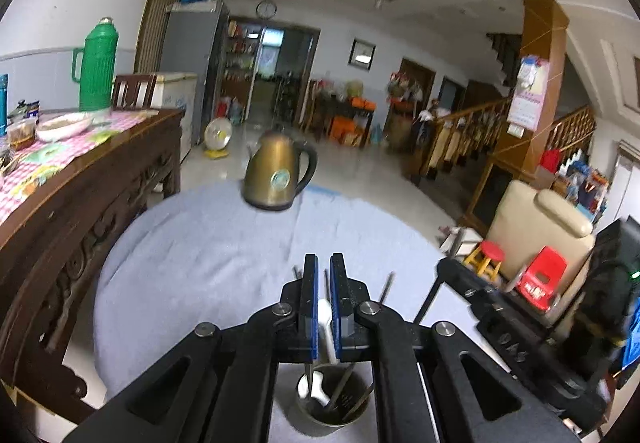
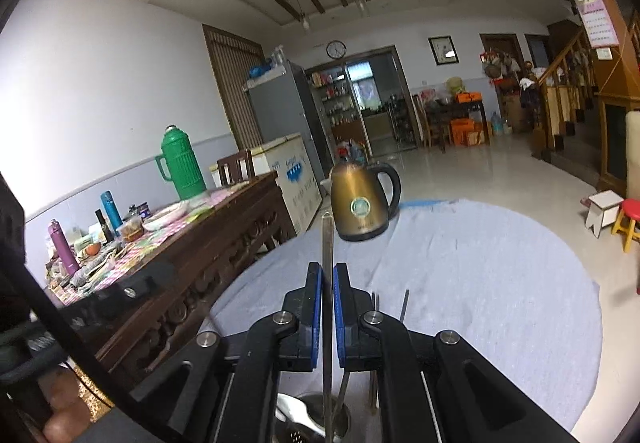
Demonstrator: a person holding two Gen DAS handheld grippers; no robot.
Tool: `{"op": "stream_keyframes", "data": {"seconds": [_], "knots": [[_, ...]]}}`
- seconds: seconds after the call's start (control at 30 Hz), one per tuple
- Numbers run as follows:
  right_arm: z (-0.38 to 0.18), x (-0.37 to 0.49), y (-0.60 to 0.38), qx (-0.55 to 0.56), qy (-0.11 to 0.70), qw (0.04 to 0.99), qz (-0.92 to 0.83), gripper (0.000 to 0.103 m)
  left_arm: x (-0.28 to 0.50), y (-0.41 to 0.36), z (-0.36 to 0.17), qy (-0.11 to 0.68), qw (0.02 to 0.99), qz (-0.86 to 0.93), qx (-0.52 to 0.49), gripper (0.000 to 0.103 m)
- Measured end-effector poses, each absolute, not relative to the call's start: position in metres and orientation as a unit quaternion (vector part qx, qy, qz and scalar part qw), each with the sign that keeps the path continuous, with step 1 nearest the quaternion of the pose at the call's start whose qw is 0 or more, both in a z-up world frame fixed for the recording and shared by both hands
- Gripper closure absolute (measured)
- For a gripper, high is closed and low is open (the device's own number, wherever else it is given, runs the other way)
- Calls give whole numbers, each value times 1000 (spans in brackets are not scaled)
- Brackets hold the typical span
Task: Organize utensils
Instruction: 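Lower the held chopsticks into the grey mesh cup and open both grippers, then raise both open grippers up and away from the mesh cup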
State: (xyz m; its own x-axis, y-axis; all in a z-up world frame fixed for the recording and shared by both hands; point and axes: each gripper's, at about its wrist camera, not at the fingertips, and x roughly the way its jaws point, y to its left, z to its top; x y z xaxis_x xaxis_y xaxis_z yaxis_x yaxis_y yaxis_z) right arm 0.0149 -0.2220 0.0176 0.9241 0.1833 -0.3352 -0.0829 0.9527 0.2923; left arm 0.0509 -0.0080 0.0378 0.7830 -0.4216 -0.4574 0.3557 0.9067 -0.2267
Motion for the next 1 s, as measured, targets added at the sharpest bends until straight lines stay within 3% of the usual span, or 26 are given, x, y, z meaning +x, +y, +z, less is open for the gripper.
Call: {"op": "stream_keyframes", "data": {"seconds": [0.23,0.4,0.63,0.73,0.83,0.9,1.0], "knots": [[13,11,-233,166,204,963,66,91,45,-13,28,281,938,-203,-28,95],[10,-5,-260,187,200,961,35,89,39,9,26,287,939,-182,-47,86],[4,-22,-294,221,211,952,1,82,29,26,20,305,936,-165,-62,84],[4,-32,-304,236,214,948,-5,79,21,24,19,314,933,-168,-60,76],[8,-45,-307,245,215,945,2,69,9,20,21,321,930,-169,-52,72],[12,-53,-301,234,219,947,5,45,2,17,23,331,930,-157,-38,55],[22,-71,-288,205,212,955,16,42,-13,15,27,326,935,-137,-14,35]]}}
